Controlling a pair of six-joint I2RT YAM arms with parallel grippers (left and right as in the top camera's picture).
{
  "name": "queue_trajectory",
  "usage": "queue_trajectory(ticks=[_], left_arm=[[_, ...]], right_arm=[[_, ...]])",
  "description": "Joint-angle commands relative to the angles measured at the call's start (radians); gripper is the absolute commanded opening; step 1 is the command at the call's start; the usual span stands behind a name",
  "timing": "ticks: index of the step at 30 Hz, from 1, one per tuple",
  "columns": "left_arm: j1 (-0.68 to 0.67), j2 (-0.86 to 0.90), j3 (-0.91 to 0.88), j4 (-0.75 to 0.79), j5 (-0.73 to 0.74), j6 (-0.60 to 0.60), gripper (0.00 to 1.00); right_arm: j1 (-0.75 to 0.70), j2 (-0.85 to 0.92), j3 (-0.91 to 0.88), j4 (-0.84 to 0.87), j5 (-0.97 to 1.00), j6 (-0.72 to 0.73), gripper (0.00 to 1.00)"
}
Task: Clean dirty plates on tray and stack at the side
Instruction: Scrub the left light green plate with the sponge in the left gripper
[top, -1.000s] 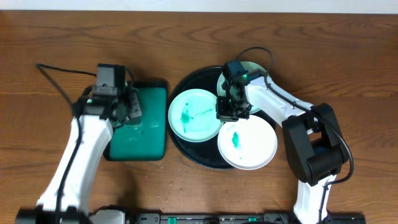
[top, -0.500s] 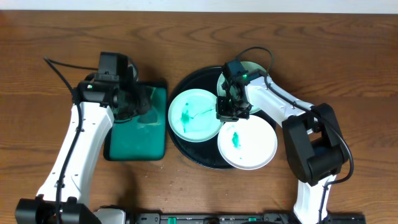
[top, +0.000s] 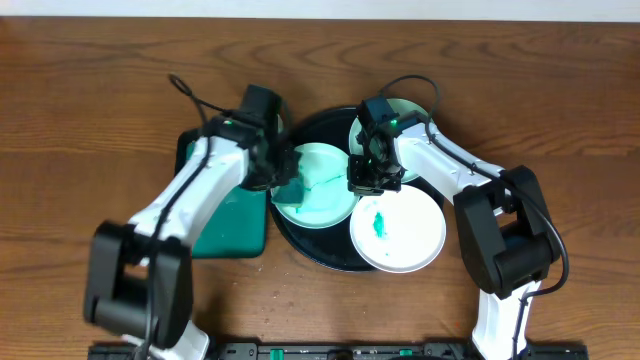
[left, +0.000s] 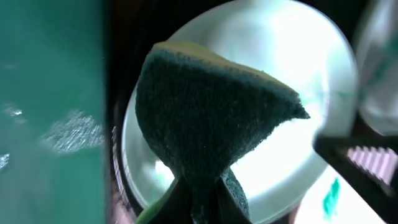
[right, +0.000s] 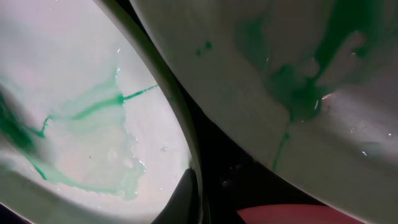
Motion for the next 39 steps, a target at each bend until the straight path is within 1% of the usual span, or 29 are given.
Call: queue_trajectory(ticks=[1,5,10,13,18,20,26,29,31,33,39], left_arm=[[0.001,0.064,0.017,0.036,0.009,-0.068,0.07],[-0.003,0.142,0.017,0.089,0.010,-0.095,0.07],[-0.015,0.227,0.017,0.100,0.023,-0.120,0.07],[-0.032,0.258,0.017,0.102,0.095,-0.120,0.07],[-0.093,0.262,0.017,0.147,0.311,-0.070,0.07],[-0.123,0.262,0.017,0.163,0.352,-0.069,0.07],[-0.193,0.263,0.017,0.183,0.354,-0.090,0.07],[-0.202,0.263,0.017,0.172,0.354,-0.090,0.07],[-0.198,0.263,0.017,0.143,0.348,-0.089,0.07],[-0.184,0.263,0.017,0.093,0.298,-0.087,0.07],[-0.135,0.263,0.017,-0.085,-0.017,-0.087,0.07]], right_arm=[[0.012,0.023,-0.035,-0.018,0.026,-0.002,0.01],[0.012,0.023,-0.035,-0.019,0.026,-0.002,0.01],[0.012,0.023,-0.035,-0.023,0.026,-0.009,0.01],[0.012,0.023,-0.035,-0.025,0.026,-0.014,0.01],[0.012,0.023,-0.035,-0.025,0.026,-0.017,0.01],[0.012,0.023,-0.035,-0.025,0.026,-0.017,0.01],[0.012,0.023,-0.035,-0.028,0.026,-0.017,0.01],[0.012,0.023,-0.035,-0.029,0.026,-0.017,0.01],[0.012,0.023,-0.035,-0.030,0.026,-0.017,0.01],[0.012,0.023,-0.035,-0.033,0.026,-0.016,0.01],[0.012,0.023,-0.035,-0.040,0.026,-0.016,0.01]])
